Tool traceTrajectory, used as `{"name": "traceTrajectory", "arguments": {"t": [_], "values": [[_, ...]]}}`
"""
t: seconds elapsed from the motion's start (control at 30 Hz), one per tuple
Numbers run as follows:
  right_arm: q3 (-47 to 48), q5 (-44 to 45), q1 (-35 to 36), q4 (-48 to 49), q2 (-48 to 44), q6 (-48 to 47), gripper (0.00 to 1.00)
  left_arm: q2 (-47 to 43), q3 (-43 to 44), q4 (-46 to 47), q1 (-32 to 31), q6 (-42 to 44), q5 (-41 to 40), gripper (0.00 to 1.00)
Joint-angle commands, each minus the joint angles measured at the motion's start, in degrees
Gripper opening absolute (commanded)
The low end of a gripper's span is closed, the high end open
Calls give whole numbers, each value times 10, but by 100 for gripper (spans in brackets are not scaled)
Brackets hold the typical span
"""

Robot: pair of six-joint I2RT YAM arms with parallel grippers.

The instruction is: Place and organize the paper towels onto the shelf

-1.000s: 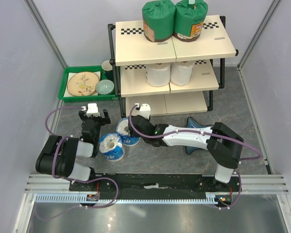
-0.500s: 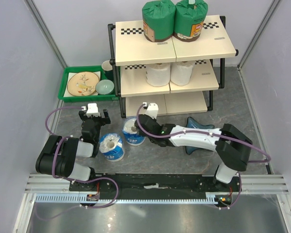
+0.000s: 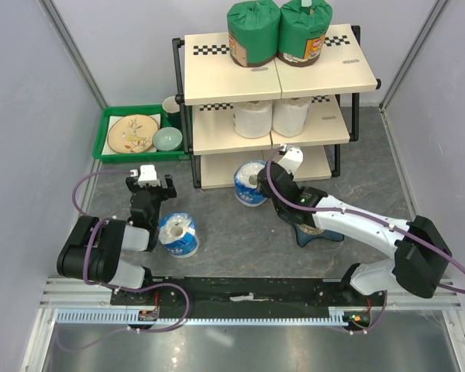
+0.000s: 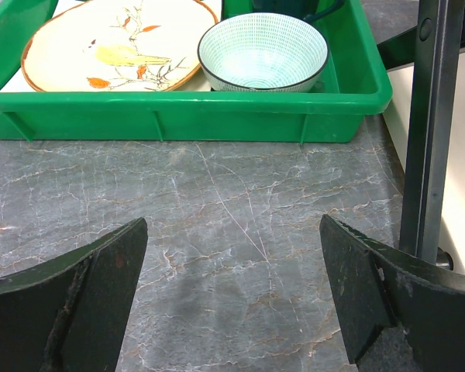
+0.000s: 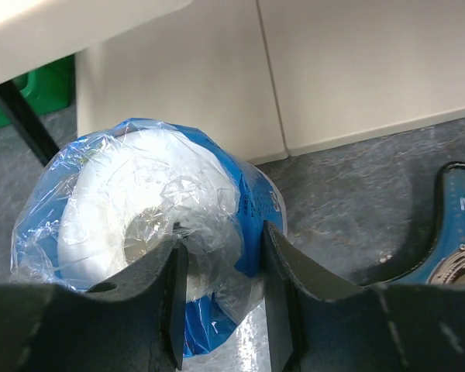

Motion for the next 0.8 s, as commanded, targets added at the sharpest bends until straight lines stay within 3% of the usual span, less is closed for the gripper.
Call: {"name": "traceTrajectory", "arguments": {"t": [0.0,0.5,0.77], "values": [[7,21,-18,45,-1,3,31,2,8,25,4,5,2,99],[-51,57,-33,240,20,2,30,3,8,25,4,5,1,99],[-71,96,-38,293,28,-4,28,2,8,25,4,6,2,99]]}}
